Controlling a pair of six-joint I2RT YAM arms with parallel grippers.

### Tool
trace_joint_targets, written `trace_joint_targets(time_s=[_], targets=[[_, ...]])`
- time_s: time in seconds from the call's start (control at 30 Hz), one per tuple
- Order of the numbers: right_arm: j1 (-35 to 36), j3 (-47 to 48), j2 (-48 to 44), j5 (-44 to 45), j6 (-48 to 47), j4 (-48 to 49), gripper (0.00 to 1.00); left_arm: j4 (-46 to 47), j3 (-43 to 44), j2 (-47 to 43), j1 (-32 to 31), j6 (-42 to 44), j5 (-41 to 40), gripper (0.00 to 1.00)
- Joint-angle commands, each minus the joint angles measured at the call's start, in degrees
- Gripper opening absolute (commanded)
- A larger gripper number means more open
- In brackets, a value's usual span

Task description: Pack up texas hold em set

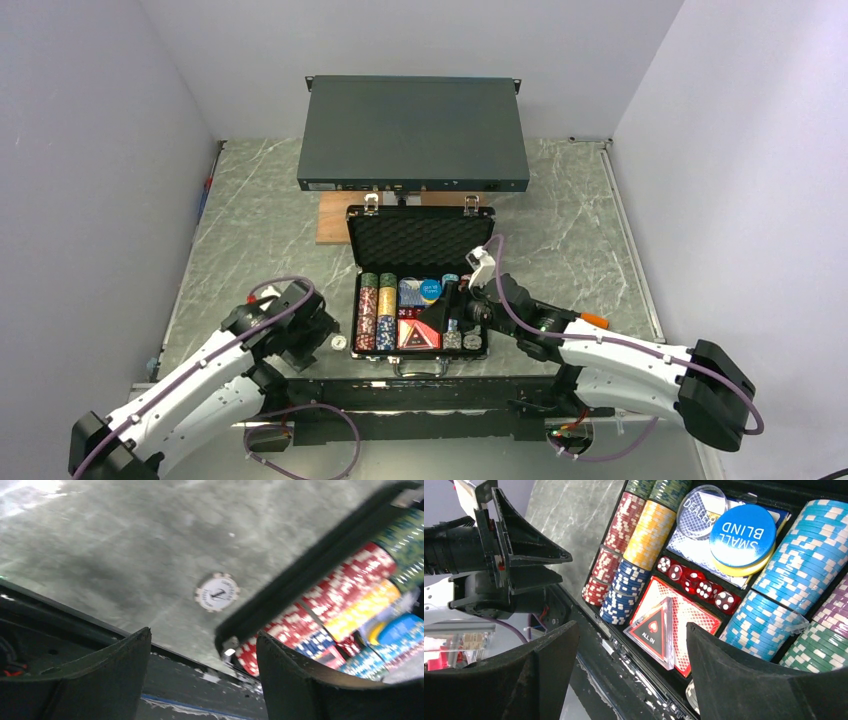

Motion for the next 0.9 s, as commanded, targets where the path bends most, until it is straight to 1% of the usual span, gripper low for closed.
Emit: trace_joint_targets(time_s=[0.0,0.1,0.2,0.37,0.57,0.63,0.87], targets=[[0.2,2.4,0.4,0.5,-1.0,-0.4,0.8,-5.0,-2.0,-0.7,1.2,-10.3,-2.1,0.79],[0.2,2.4,-0.3,1.1,-1.1,-1.8,0.8,-5.1,-0.6,4.8,3.2,-7.1,-2.8,0.77],[0.2,1.8,-2.0,2.1,-1.0,-2.7,0.81,-0.9,1.3,12.1,6.0,-0.6,-0.1,0.74],[0.3,1.4,-3.6,2.7,-0.9,-3.9,0.81,1.6,5.5,20.4,6.5,2.7,2.0,0.72],[0.2,1.1,-3.8,2.7,-0.8,-3.5,0.81,2.5,6.8,25.3,6.4,3.3,6.6,0.74],[0.3,0.9,-3.8,2.7,-0.6,-3.1,0.81,1.8,6.8,26.3,6.3,2.5,7.3,0.74],[0.3,0.4,-3.9,2.6,-0.5,-2.6,0.81,5.6,5.7,28.7,6.1,1.8,9.2,0.74]])
